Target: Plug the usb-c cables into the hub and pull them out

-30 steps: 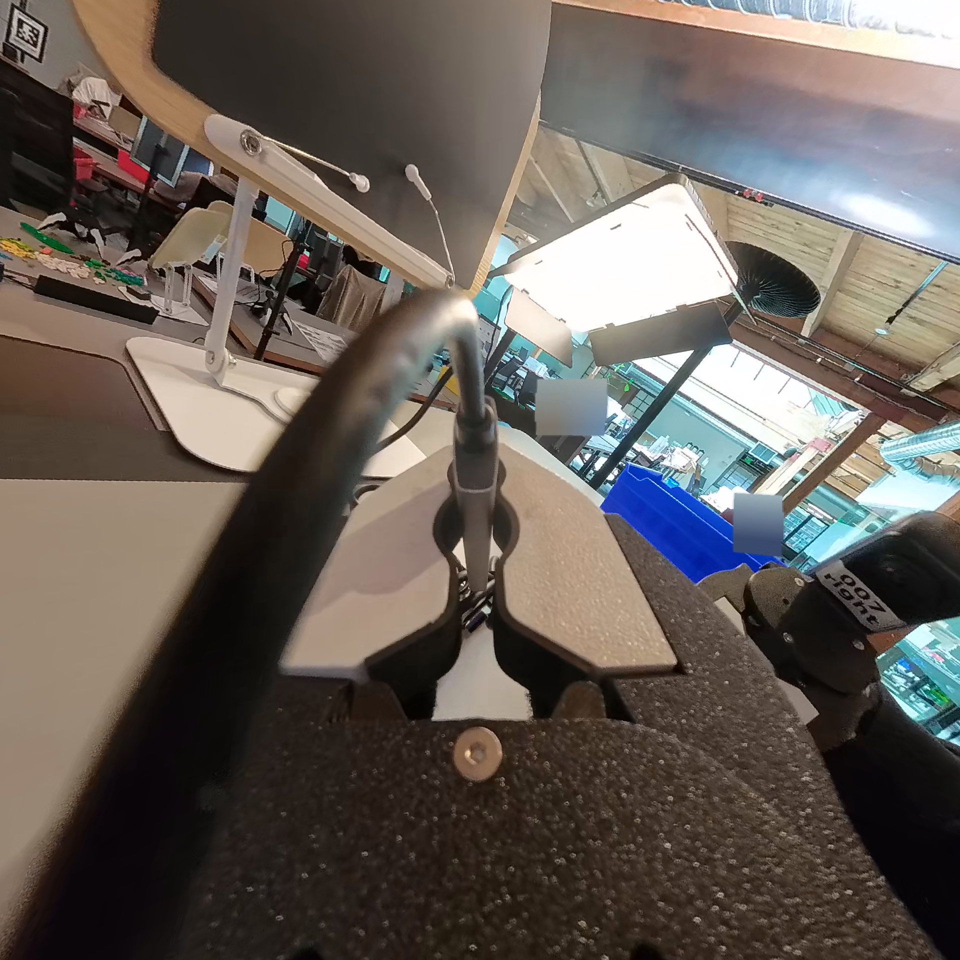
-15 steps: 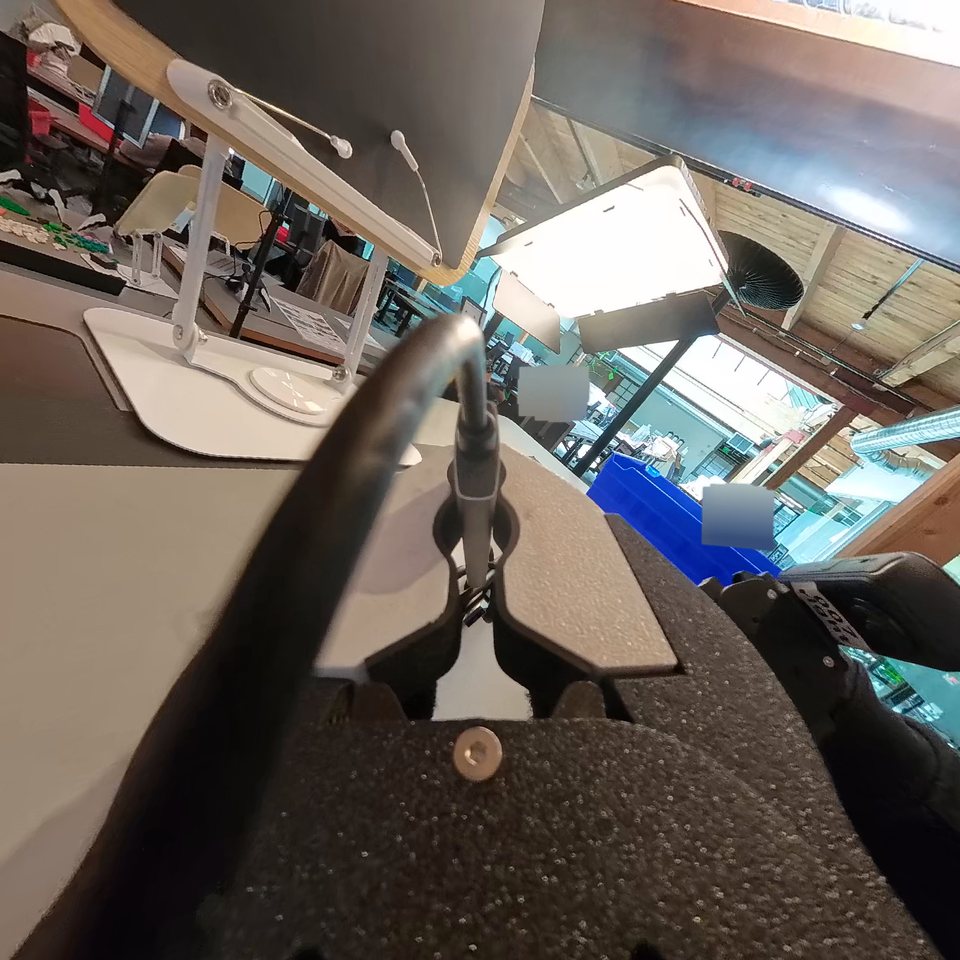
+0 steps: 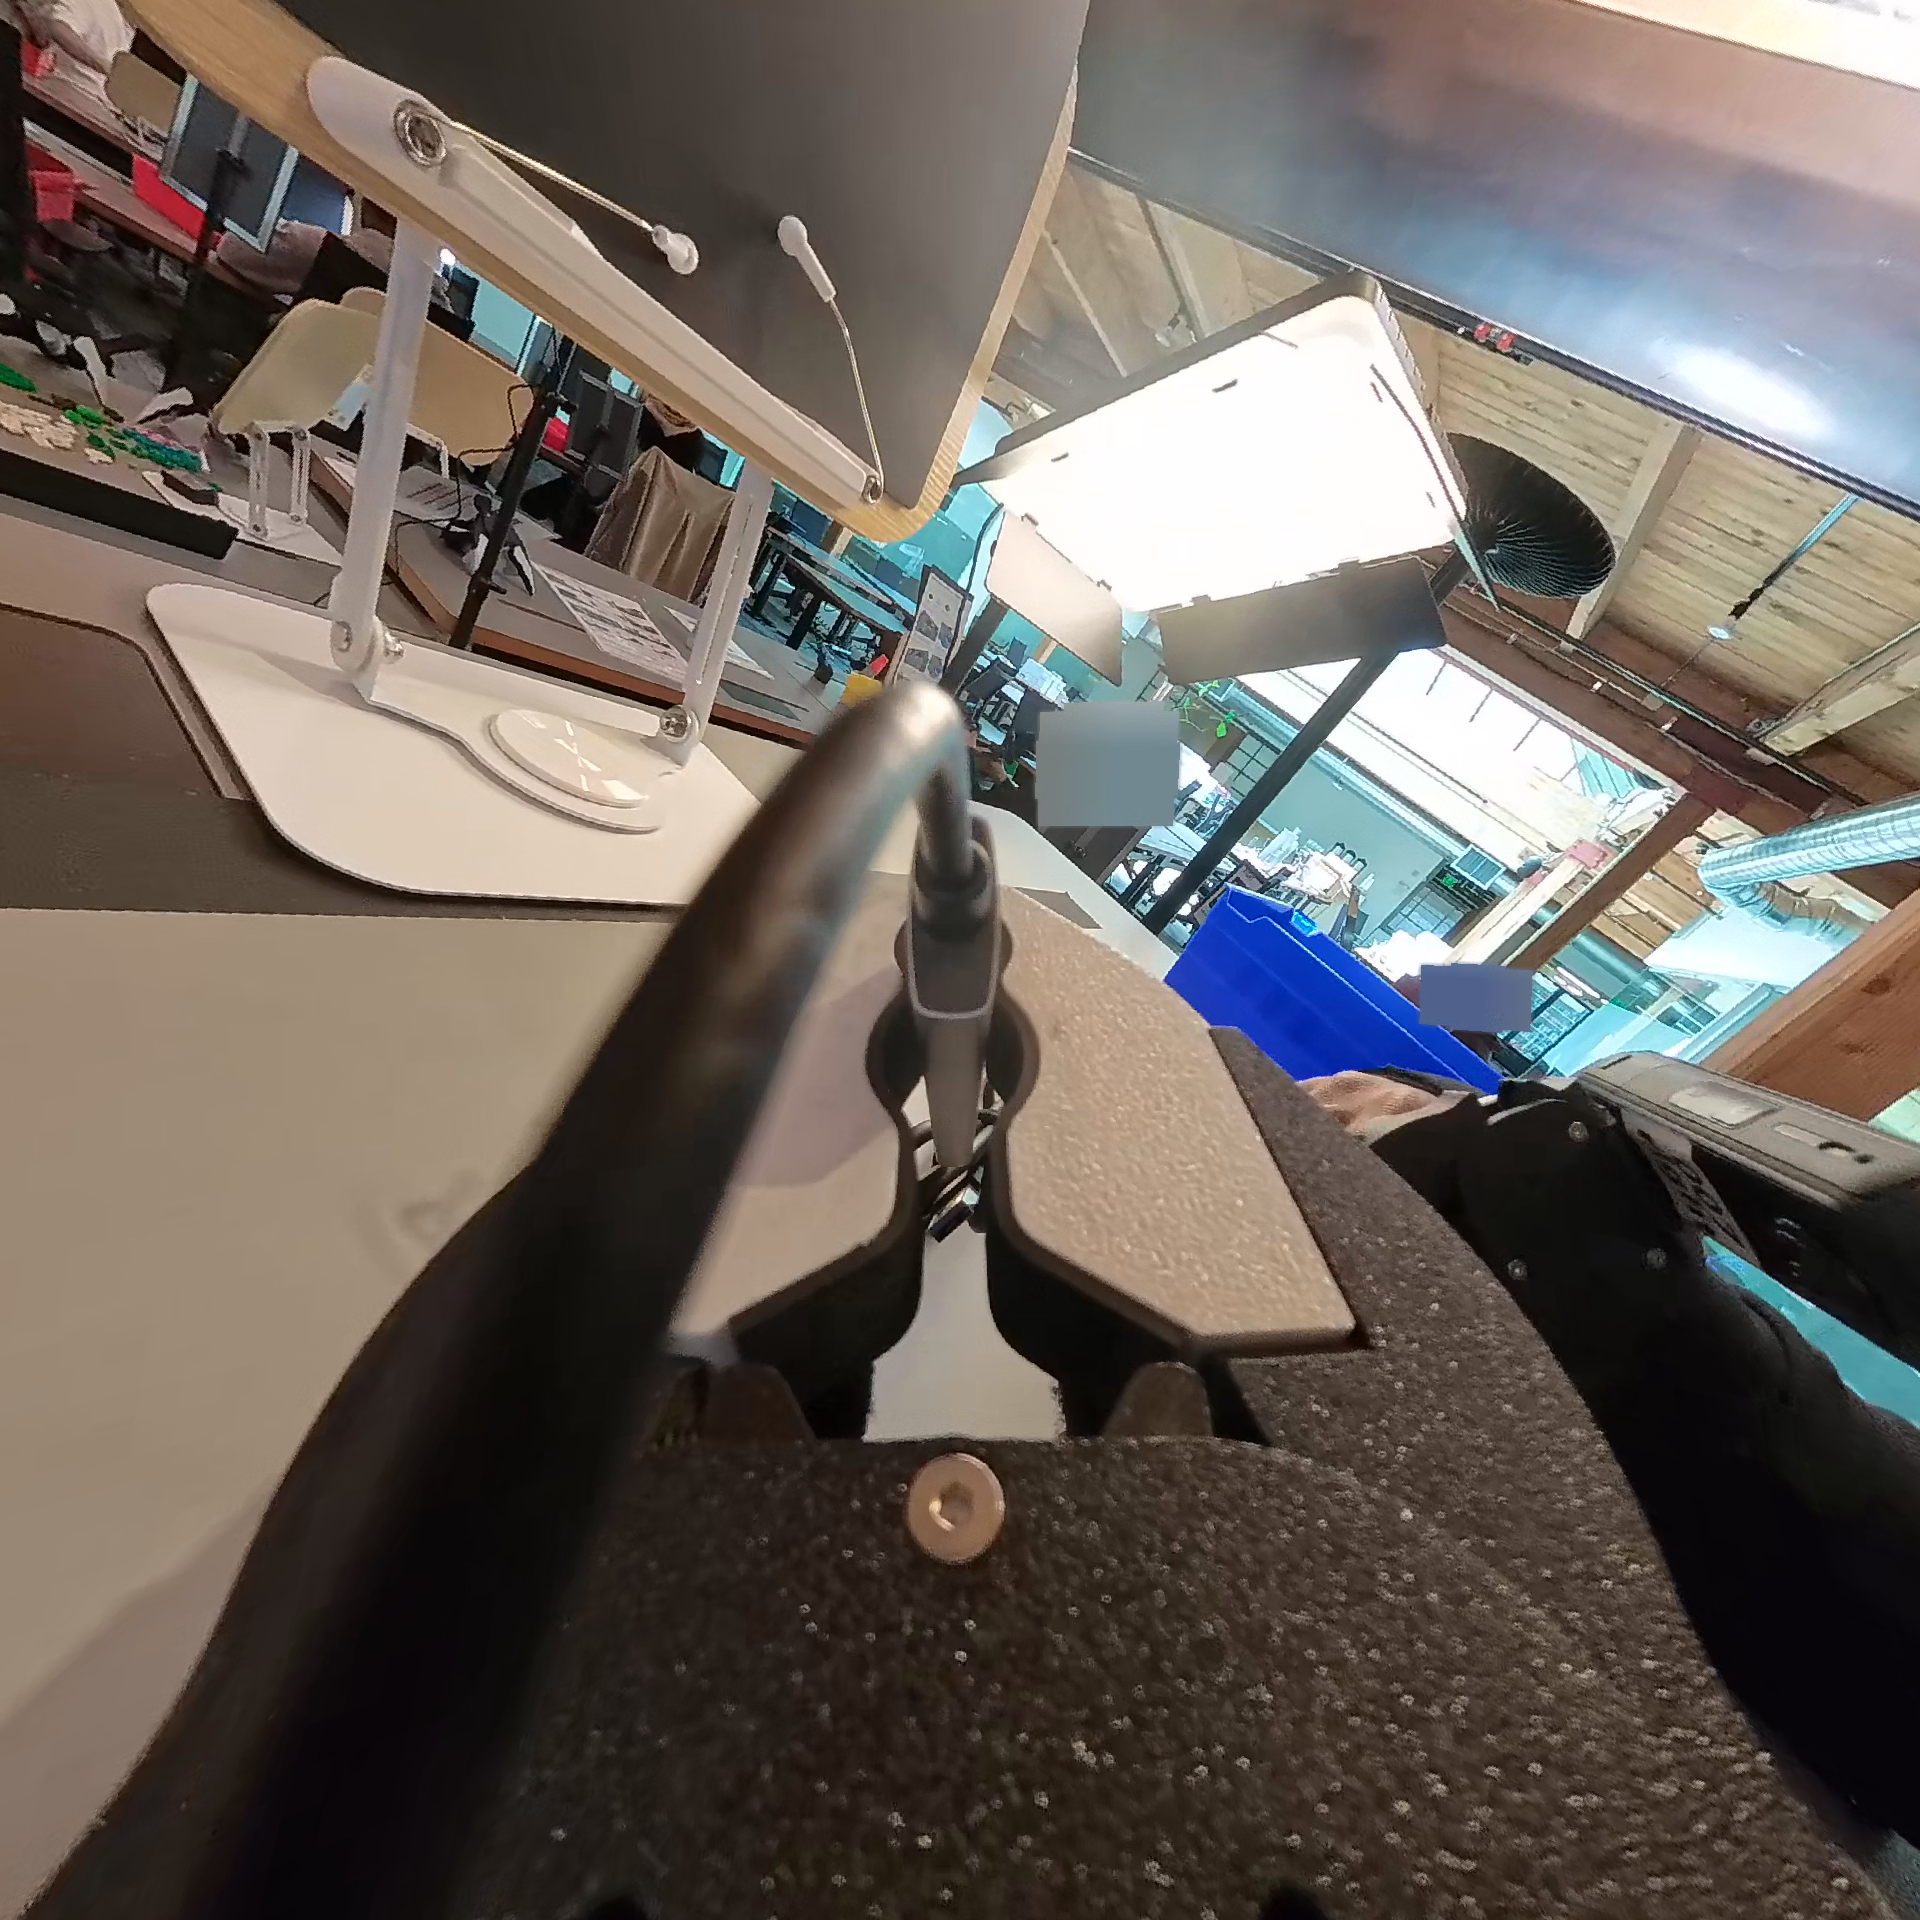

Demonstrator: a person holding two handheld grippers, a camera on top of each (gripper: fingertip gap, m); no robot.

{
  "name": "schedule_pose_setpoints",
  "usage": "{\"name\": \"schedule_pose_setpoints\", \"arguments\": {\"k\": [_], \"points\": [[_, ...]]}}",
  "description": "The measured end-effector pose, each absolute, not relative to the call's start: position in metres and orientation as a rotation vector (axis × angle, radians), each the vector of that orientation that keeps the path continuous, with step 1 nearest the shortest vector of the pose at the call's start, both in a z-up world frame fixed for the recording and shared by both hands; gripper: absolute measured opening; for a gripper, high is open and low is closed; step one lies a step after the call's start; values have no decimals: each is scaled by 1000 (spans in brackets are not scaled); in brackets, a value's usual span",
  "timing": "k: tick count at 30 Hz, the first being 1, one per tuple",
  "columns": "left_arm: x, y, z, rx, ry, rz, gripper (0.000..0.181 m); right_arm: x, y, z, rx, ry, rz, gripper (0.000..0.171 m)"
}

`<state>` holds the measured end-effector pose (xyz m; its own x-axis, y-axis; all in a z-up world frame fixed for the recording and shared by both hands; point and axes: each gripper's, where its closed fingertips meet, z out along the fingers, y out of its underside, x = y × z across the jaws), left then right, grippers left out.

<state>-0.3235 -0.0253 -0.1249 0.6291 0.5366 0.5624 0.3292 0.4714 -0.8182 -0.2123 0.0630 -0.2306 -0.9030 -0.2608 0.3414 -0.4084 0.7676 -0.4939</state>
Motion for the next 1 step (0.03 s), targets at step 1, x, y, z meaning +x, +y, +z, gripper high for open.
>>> {"name": "schedule_pose_setpoints", "arguments": {"k": [1], "points": [[-323, -25, -125, -1116, -932, 152, 6, -212, 63, -231, 553, -2707, 820, 28]]}}
